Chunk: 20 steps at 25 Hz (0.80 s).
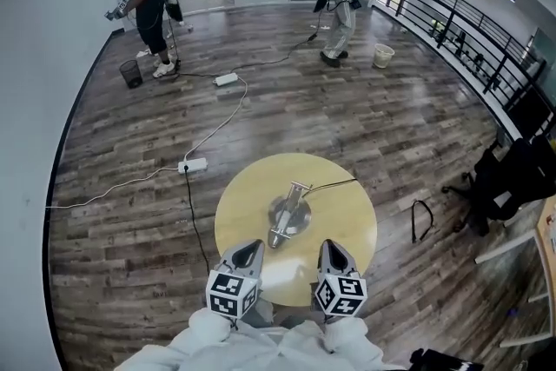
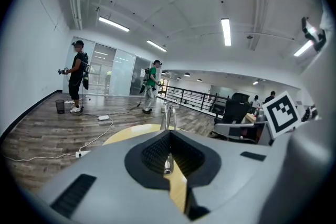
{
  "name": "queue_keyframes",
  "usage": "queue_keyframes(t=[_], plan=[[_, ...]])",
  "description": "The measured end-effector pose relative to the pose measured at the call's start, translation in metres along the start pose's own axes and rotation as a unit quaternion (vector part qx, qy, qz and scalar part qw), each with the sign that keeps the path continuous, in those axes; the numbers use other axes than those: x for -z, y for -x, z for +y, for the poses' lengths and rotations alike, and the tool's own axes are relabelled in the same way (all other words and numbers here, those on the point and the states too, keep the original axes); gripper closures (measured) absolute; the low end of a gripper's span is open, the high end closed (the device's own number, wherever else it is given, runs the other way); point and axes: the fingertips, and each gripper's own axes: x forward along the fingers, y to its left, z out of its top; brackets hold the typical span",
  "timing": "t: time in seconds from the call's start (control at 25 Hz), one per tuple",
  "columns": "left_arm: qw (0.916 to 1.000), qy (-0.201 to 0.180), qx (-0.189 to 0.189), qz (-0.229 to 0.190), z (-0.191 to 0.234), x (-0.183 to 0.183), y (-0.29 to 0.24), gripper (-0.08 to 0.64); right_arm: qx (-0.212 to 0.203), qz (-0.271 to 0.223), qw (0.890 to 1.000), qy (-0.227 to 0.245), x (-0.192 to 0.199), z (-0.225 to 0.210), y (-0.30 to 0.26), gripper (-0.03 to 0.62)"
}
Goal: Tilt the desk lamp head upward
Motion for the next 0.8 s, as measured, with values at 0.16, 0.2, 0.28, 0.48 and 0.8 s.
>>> queue_keyframes(t=[0.16, 0.2, 0.28, 0.48, 0.8], plan=[[0.9999, 0.013, -0.005, 0.01, 0.003, 0.005, -0.016, 0.558, -0.009, 0.023, 1.0, -0.003, 0.011, -0.012, -0.01, 0.58], [0.9998, 0.015, -0.008, 0.012, 0.005, 0.006, -0.019, 0.558, -0.02, 0.025, 0.999, -0.002, 0.011, -0.013, -0.016, 0.58], [0.9997, 0.019, -0.014, 0.009, 0.009, 0.008, -0.024, 0.558, -0.056, 0.024, 0.998, 0.005, 0.008, -0.013, -0.031, 0.58], [0.9976, -0.055, -0.033, -0.024, 0.015, 0.025, -0.024, 0.557, -0.155, 0.029, 0.982, 0.1, -0.008, -0.015, -0.09, 0.578], [0.9944, -0.066, -0.048, 0.067, 0.017, 0.119, -0.057, 0.232, -0.312, 0.033, 0.93, 0.189, -0.01, 0.026, -0.168, 0.391]])
